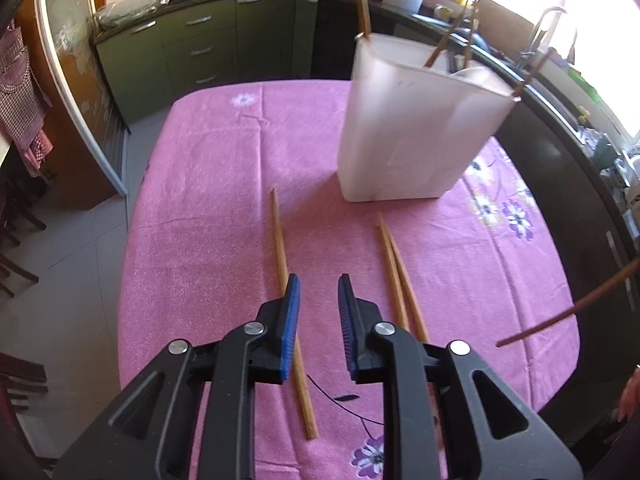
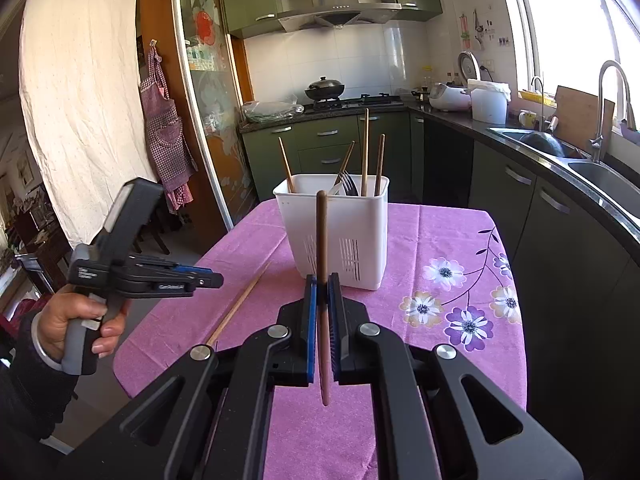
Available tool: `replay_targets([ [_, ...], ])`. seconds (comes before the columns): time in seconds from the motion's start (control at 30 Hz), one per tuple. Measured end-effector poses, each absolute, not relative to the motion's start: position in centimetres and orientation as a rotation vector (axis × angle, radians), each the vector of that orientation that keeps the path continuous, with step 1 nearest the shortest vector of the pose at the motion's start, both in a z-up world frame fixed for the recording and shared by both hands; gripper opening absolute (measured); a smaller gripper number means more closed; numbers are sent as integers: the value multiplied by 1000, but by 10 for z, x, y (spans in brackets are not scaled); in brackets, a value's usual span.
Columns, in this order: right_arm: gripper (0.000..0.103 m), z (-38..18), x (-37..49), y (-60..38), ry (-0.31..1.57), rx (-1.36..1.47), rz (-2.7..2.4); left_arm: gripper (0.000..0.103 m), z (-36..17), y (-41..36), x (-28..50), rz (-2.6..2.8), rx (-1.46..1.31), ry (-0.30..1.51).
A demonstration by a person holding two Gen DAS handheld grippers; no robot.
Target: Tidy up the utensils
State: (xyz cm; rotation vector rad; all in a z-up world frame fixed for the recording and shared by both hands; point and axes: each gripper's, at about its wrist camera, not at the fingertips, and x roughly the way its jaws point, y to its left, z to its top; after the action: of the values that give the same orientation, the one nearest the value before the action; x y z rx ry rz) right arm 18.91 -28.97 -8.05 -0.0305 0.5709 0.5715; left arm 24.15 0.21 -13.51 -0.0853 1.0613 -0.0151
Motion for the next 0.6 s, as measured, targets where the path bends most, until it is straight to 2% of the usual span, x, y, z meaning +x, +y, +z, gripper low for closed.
replay_targets([
  [0.2, 6, -81, 190, -289, 575, -32, 576, 19, -179, 9, 283, 58, -41, 1179],
  [0.4, 6, -82, 191, -289, 577, -33, 579, 19, -199, 7, 299, 93, -6, 1230],
  [0.43, 6, -82, 191, -289, 577, -33, 579, 17, -200, 7, 300, 91, 0, 1236],
  [0.47, 6, -82, 191, -289, 577, -32, 579, 8, -200, 5, 300, 76, -4, 1243],
  [0.6, 6, -81, 192, -289, 575, -31, 581, 7, -195, 1, 293, 56, 7, 1229],
])
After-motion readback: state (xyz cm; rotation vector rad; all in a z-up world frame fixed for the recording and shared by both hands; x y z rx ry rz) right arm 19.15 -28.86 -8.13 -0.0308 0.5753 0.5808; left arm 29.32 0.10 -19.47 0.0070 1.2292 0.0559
